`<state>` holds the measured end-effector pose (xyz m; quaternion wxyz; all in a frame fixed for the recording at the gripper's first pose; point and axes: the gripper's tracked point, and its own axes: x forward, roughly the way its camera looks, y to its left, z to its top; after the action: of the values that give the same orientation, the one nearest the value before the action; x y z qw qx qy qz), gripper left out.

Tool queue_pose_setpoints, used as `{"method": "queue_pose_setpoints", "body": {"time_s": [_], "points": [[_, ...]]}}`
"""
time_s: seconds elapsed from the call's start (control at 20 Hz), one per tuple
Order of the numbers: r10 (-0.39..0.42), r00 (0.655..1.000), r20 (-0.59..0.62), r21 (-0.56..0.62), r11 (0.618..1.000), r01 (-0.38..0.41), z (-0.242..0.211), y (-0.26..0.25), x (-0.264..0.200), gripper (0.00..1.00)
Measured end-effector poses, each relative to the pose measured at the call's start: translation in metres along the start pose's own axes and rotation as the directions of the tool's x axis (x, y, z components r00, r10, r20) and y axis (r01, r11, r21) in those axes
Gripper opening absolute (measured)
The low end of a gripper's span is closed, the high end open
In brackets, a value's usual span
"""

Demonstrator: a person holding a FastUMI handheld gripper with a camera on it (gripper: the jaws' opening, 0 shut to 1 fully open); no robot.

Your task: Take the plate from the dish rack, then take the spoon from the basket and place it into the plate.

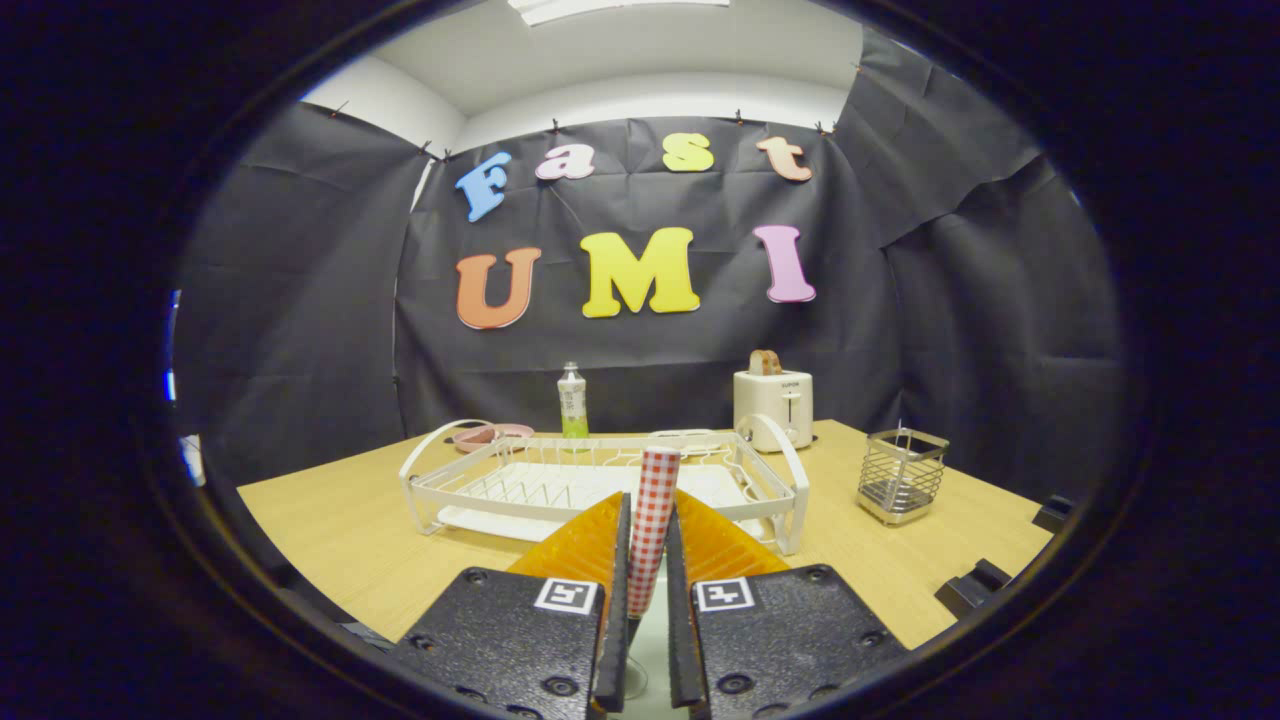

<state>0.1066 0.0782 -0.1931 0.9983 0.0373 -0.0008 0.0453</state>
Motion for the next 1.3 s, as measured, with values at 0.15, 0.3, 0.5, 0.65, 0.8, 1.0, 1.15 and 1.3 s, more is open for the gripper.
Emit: {"method": "queue_pose_setpoints", "body": {"time_s": [0.15, 0.3, 0.5, 0.65, 0.8, 1.0, 1.15, 1.3], "points": [[0.005, 1.000, 0.008, -0.009, 1.000, -0.005, -0.001, -0.008, -0.005, 0.24], [-0.045, 0.999, -0.012, -0.018, 0.999, 0.045, -0.004, -0.024, -0.009, 0.40], [-0.040, 0.999, -0.006, 0.024, 0.999, 0.040, 0.014, -0.031, -0.026, 0.62], [-0.059, 0.998, 0.014, 0.033, 0.998, 0.059, 0.036, -0.043, -0.042, 0.78], [-0.107, 0.994, 0.022, 0.054, 0.993, 0.106, 0.057, -0.059, -0.063, 0.94], [-0.133, 0.991, 0.036, 0.001, 0.991, 0.133, 0.089, -0.067, -0.090, 1.00], [-0.139, 0.990, 0.036, -0.003, 0.990, 0.139, 0.108, -0.067, -0.110, 1.00], [-0.177, 0.982, 0.064, -0.020, 0.984, 0.178, 0.129, -0.072, -0.134, 1.00]]}}
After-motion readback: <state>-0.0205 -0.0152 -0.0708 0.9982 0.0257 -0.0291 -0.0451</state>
